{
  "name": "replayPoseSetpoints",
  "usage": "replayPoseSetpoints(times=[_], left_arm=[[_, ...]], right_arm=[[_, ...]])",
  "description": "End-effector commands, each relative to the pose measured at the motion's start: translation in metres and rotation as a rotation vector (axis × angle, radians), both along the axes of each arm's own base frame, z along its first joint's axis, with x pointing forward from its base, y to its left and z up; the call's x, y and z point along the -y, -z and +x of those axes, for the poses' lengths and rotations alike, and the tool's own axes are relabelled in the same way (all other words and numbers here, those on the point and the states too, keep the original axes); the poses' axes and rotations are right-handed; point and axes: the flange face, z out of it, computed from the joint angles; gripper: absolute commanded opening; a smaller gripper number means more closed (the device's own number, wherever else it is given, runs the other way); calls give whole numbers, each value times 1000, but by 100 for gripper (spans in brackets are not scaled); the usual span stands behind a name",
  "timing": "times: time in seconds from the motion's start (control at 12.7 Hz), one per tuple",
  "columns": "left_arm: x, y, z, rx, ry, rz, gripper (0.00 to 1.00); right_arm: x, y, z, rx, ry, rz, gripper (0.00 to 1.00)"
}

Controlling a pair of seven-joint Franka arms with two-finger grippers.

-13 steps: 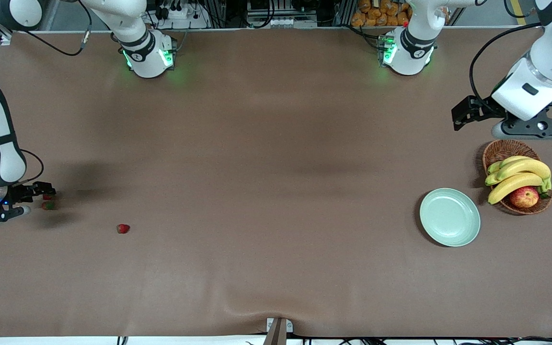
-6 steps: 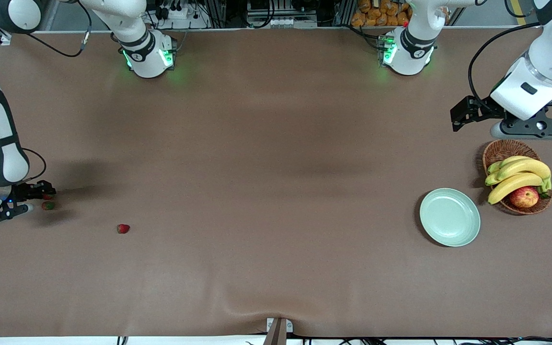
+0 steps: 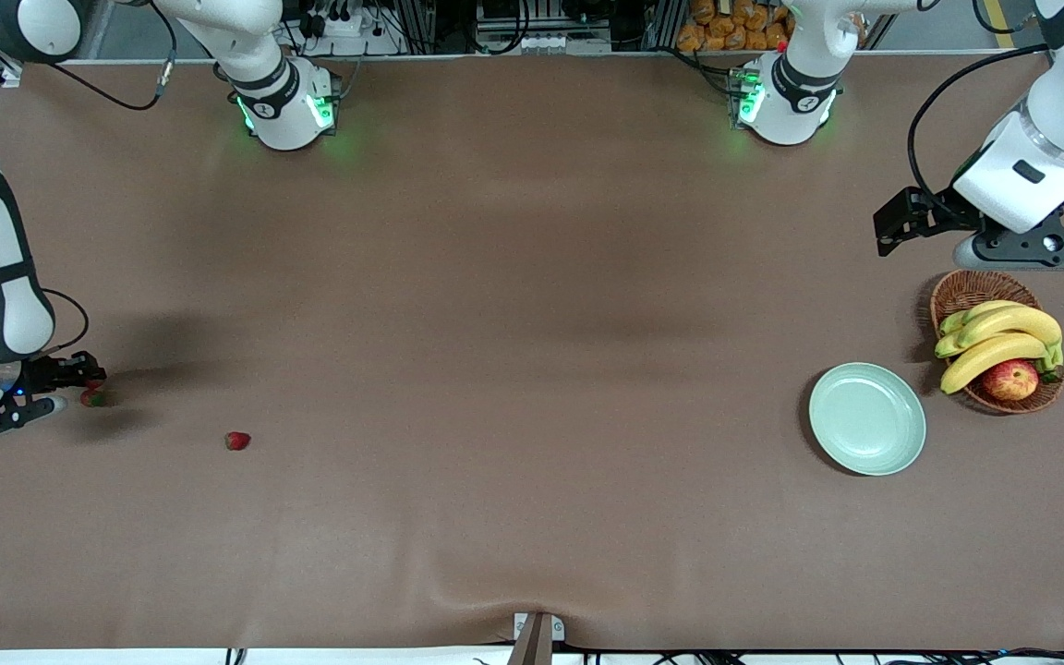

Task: Collect all strawberries into plate
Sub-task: 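Grasp one strawberry with the right gripper and lift it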

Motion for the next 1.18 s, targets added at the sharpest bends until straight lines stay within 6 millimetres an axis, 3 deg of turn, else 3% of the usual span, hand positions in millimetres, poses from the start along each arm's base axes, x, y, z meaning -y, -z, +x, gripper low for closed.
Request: replayPoseSetpoints(times=[0.0,0.16,0.24,0.47,0.71,0.94,1.1], left_arm=[[-5,-5,2,16,7,11,100],[7,-5,0,17,23,13,100],[8,-5,0,17,21,13,100],[1,-5,1,19,18,12,100],[12,-5,3,39,38,8,100],[13,4,10,37,38,3,100],[12,5,11,37,39,5,100]], right_arm=[[-8,-39,7,-69,40,9,0],[-32,-62,9,-156,106,16,0],[-51,-83,10,-178,142,21,0],[-138,-145,14,-267,273,-23,0],[-210,-178,12,-323,381,40,0],[-305,-207,12,-377,540,61,0],[-385,-214,7,-416,640,40,0]])
